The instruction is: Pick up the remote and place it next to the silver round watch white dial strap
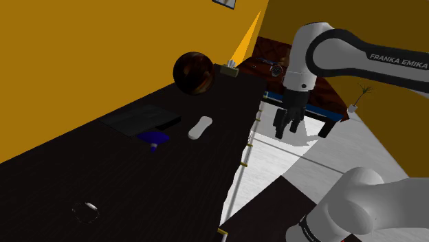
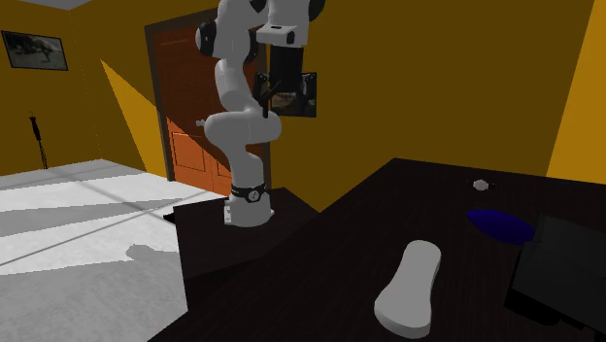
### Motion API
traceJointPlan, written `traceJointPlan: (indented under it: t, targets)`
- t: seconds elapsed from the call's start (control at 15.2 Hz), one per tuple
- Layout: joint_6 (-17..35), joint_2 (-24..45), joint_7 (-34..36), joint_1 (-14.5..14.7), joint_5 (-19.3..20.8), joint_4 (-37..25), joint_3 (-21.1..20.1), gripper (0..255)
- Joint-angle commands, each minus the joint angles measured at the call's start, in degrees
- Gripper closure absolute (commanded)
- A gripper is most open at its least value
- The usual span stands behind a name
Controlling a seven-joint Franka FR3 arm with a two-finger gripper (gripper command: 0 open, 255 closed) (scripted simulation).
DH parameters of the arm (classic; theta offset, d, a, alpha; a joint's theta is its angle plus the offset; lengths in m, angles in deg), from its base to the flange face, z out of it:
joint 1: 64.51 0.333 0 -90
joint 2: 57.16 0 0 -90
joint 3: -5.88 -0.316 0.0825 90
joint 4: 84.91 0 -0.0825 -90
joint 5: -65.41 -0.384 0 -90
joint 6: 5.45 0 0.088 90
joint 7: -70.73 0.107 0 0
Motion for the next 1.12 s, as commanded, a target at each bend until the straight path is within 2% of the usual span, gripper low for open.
traceJointPlan:
  t: [0.0,0.53,1.06]
  targets:
    - [0.0,0.0,0.0,0.0,0.0,0.0,0.0,0]
    - [14.4,13.0,14.8,-2.2,-4.3,-2.1,-7.1,0]
    - [26.4,29.0,29.7,-4.9,-3.3,-9.4,-12.2,0]
